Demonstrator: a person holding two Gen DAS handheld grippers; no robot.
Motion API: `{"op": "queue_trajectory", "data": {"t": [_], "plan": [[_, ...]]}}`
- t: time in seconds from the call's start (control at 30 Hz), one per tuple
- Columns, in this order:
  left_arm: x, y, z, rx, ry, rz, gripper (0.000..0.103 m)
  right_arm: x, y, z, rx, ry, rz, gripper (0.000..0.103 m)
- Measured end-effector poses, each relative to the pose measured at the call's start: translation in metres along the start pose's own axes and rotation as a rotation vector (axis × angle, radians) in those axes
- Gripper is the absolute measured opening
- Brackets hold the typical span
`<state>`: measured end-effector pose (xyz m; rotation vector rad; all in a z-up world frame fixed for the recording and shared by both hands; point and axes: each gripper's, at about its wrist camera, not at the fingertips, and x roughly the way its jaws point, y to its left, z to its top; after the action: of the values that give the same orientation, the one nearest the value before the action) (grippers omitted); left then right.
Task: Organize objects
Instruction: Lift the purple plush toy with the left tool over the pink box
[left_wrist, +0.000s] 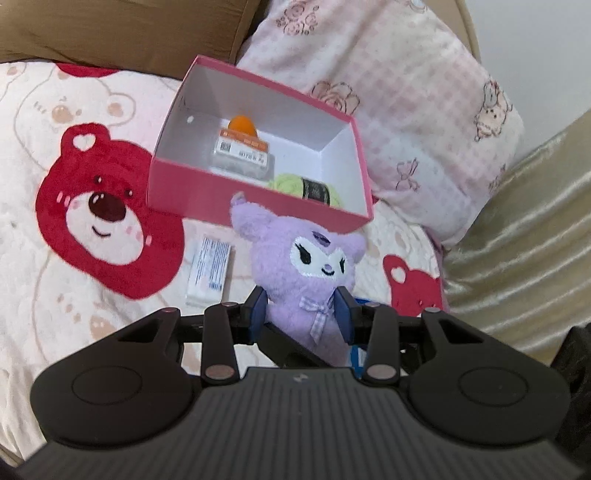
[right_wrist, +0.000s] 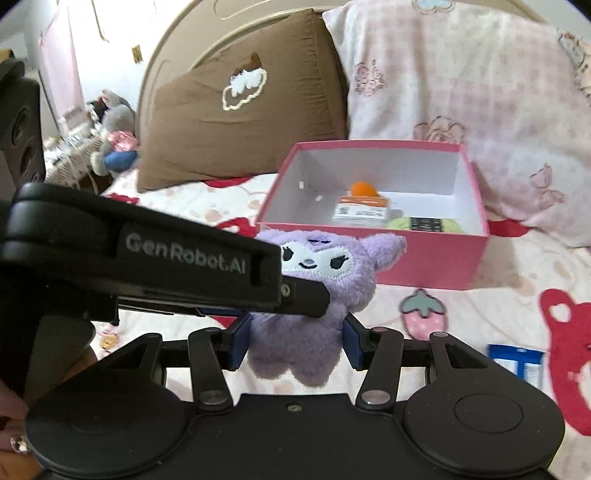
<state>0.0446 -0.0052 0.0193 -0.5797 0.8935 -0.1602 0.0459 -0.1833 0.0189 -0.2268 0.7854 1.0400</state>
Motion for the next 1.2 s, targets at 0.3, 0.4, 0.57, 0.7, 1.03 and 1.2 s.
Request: {"op": "queue_trajectory", "data": {"t": [0.3,0.4,0.57,0.7,1.03,1.2], "plan": [[-0.008,-0.005,0.047,-0.012,-0.037,-0.003,0.04,0.006,-0.005,0.04,0.015,-0.025,0.051,0.056],[-0.011,-0.003,0.066,-0.02,-0.064,-0.023,0.04,0.006,-0.007,0.066,0.047,-0.017,0.073,0.055],[-0.01,0.018,0.099,-0.046,-0.063,-0.078,0.04,0.017,-0.002,0.101,-0.006,-0.007,0.075,0.054],[0.001,0.037,0.12,-0.08,-0.04,-0.105,0.04,0.033,0.005,0.119,-0.05,-0.004,0.066,0.054],[0.045,0.051,0.135,-0.105,-0.012,-0.081,0.04,0.081,-0.012,0.143,0.0,0.078,0.042,0.051],[0.066,0.051,0.145,-0.104,0.026,-0.058,0.04,0.101,-0.023,0.141,0.034,0.112,0.025,0.05]]}}
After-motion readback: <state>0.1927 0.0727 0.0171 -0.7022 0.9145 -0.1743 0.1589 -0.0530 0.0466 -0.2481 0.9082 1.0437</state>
